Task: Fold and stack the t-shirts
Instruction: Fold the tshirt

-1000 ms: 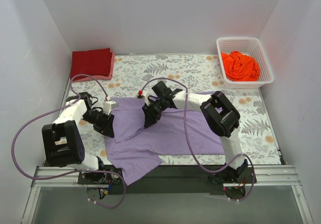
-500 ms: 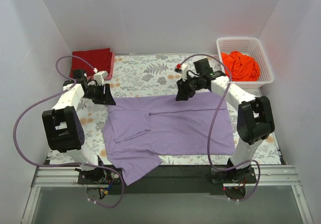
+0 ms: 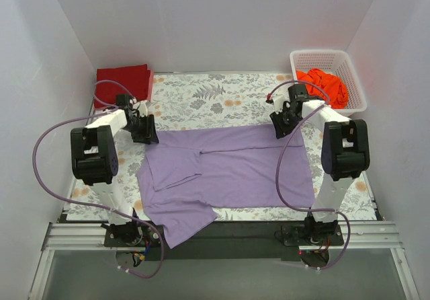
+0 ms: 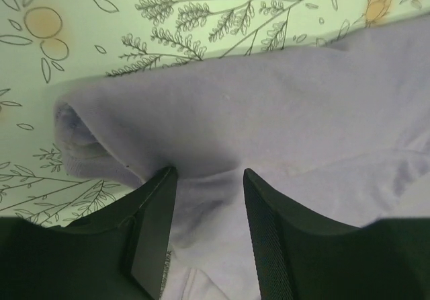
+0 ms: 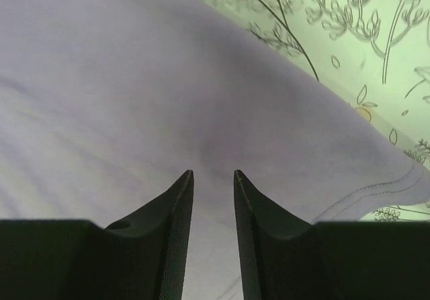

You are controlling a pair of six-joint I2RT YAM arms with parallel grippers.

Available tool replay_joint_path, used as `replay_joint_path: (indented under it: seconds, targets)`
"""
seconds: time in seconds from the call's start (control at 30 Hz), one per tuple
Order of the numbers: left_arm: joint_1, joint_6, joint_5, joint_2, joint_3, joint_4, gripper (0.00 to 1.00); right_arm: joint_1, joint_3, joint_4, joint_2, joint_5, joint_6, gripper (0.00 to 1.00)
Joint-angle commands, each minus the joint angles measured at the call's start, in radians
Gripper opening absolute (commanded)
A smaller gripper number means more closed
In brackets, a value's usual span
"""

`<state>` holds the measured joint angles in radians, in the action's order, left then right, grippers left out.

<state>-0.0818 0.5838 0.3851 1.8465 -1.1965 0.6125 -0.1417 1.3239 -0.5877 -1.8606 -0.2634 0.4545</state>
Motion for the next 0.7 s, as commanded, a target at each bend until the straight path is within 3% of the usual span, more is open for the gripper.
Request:
replay_joint_path:
  seconds: [0.0,0.23,0.5,0.67]
  targets:
    - [-0.001,0.031,-0.121,0.045,-0.043,-0.017,0.44,0.02,0.018,-0.024,-0.04,0.115,0.044,0.36]
    - [-0.003,-0.01,-0.169,0.198,-0.167,-0.017,0.41,0.022,0.093,-0.009,-0.146,0.18,0.035,0.37]
    - [-0.004,-0.024,-0.181,0.344,-0.37,-0.017,0.38,0.022,0.3,0.012,-0.31,0.2,-0.004,0.38]
    - [-0.012,-0.035,-0.068,0.385,-0.518,0.042,0.38,0.021,0.409,0.015,-0.359,0.188,-0.02,0.39]
